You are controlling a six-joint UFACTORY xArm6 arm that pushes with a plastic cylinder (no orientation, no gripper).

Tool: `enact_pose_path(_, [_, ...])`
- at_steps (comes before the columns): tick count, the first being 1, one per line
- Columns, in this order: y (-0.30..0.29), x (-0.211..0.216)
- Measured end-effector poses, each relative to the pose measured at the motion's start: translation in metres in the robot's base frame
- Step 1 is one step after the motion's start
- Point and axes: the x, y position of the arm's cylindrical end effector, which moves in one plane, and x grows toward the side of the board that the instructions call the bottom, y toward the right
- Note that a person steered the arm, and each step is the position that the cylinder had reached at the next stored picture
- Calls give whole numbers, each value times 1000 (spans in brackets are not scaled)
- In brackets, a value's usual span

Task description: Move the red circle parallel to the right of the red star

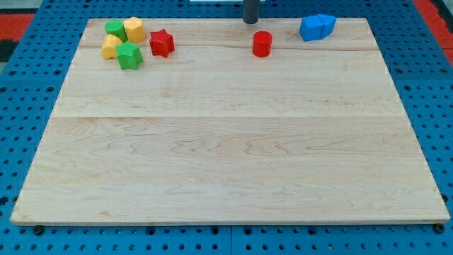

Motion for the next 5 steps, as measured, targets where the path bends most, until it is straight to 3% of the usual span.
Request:
enact_pose_path(1, [10,1])
enact_pose_path(3, [83,44])
enact_pose_path(4, [70,68])
enact_pose_path(5, [15,68])
